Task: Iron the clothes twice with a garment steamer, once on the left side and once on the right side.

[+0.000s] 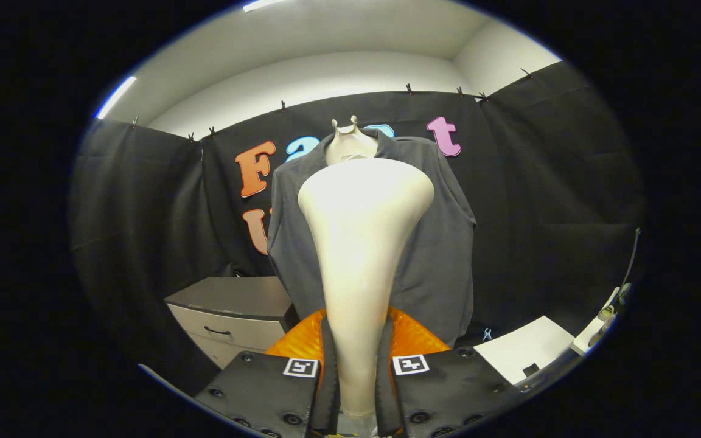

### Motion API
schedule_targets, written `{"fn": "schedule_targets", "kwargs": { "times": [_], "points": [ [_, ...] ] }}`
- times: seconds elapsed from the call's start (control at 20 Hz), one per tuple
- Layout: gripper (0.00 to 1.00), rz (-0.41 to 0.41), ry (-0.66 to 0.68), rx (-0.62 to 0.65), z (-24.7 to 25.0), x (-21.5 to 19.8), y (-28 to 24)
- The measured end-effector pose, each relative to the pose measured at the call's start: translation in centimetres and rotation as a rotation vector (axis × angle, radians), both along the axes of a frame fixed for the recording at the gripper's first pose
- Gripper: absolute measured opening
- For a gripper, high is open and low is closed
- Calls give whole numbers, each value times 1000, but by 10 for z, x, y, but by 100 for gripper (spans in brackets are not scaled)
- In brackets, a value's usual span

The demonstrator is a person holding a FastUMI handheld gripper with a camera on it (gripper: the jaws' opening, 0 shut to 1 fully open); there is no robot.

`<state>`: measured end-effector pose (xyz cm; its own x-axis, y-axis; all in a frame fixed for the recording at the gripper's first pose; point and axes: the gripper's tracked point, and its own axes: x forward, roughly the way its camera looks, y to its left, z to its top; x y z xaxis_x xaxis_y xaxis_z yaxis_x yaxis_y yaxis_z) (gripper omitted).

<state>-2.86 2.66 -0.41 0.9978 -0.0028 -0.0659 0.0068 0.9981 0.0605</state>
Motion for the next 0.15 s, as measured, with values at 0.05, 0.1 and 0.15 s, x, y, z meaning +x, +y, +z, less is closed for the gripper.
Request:
{"fn": "schedule_targets", "kwargs": {
  "times": [0.05,0.1,0.15],
  "points": [
    [31,2,-10,2,5,-1,3],
    [31,6,-26,1,12,-2,6],
    [31,10,-42,-1,20,-3,8]
  ]
}}
